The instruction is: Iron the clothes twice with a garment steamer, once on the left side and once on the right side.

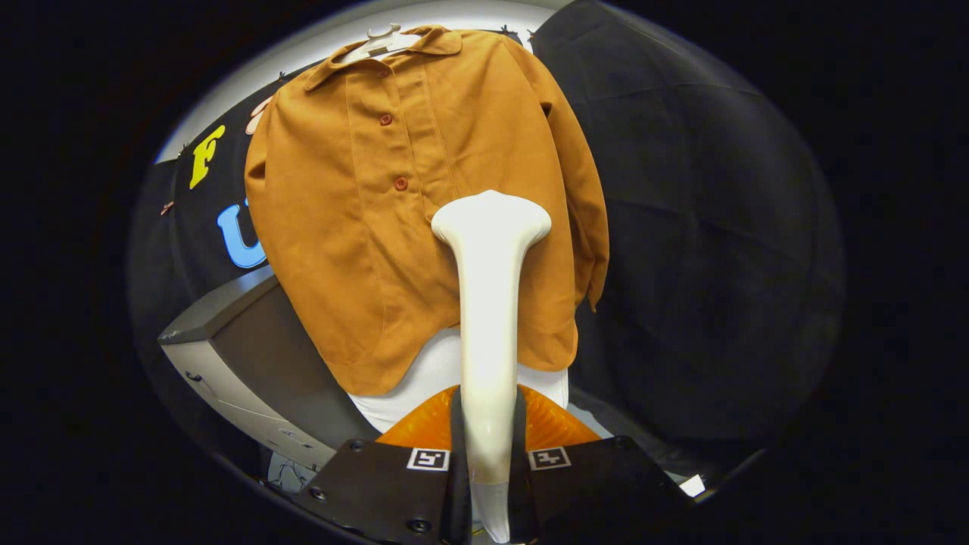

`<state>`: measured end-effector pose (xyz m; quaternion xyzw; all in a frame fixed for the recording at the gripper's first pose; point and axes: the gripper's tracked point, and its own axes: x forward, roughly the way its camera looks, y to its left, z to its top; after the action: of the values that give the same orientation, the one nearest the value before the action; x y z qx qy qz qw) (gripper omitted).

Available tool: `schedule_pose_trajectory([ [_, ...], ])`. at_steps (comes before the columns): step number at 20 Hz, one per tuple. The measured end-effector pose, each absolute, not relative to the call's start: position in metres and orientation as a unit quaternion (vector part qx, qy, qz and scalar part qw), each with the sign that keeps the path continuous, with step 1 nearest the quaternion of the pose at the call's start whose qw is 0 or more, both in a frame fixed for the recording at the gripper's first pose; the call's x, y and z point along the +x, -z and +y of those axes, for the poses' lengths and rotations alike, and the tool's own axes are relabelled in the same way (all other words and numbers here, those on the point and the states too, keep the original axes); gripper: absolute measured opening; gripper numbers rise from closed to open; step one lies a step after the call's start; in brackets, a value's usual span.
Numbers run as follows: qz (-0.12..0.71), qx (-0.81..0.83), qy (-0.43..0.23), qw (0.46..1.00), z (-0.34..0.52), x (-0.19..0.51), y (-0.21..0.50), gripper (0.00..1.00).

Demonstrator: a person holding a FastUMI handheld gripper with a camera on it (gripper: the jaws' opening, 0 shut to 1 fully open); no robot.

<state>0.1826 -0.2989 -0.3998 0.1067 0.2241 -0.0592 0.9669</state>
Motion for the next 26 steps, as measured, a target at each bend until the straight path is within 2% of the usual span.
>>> schedule_pose_trajectory([
  [9,0.209,0.098,0.064,0.971,-0.265,0.123,0.359,0.23],
  [22,0.067,0.077,0.069,0.992,-0.175,0.121,0.138,0.23],
  [26,0.043,0.081,0.060,0.994,-0.135,0.123,0.093,0.22],
])
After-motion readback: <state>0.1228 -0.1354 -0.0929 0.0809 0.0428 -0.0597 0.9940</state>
